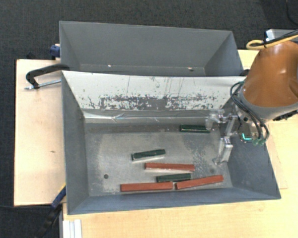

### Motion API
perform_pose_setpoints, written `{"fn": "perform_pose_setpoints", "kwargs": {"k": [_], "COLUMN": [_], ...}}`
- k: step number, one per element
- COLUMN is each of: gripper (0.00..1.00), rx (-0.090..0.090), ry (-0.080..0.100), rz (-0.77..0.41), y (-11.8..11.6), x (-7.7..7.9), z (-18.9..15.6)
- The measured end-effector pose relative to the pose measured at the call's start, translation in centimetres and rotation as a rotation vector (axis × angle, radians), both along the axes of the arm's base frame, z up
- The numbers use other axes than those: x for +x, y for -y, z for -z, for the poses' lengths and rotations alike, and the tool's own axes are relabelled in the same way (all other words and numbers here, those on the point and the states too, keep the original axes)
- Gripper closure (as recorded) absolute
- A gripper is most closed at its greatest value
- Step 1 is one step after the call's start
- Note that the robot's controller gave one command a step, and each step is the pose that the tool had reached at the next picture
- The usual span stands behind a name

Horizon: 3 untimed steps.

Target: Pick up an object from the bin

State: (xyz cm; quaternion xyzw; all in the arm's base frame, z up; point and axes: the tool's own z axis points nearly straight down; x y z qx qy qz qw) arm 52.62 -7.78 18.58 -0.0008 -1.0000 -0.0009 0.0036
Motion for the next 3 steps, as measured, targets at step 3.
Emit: {"fn": "perform_pose_setpoints", "kwargs": {"k": [3], "gripper": [0.00], "rx": [-0.003], "ry": [0.004], "rz": [0.024], "y": [-0.7], "x": [-2.0], "z": [9.4]}}
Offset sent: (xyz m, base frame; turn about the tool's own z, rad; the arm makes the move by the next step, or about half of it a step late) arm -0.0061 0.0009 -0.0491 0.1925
